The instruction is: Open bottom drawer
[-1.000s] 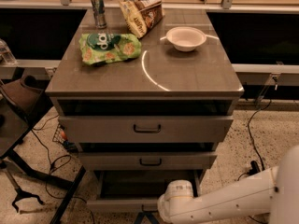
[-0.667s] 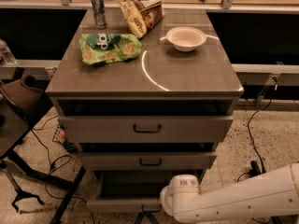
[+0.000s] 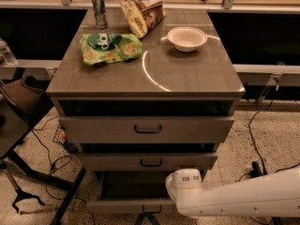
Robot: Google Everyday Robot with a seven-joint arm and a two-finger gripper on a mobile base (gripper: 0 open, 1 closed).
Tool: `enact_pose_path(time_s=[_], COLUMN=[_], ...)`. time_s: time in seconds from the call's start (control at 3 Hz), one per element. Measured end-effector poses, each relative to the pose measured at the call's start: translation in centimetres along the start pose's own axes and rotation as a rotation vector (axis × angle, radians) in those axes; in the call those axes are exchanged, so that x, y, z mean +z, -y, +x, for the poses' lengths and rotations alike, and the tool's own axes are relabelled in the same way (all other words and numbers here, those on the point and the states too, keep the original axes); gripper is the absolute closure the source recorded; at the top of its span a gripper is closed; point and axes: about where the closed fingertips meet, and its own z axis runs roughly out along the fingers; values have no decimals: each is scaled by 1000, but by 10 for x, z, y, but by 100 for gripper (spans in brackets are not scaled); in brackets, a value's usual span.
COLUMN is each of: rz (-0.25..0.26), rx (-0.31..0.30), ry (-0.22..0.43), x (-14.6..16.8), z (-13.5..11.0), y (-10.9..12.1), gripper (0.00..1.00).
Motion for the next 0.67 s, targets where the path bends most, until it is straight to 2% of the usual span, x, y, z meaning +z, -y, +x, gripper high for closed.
enact_pose_path(time_s=[0.33,0.67], rz=[0,-4], rx=[0,15], ry=[0,-7], x=[0,12], z=[0,11], y=[0,4], gripper=[100,100])
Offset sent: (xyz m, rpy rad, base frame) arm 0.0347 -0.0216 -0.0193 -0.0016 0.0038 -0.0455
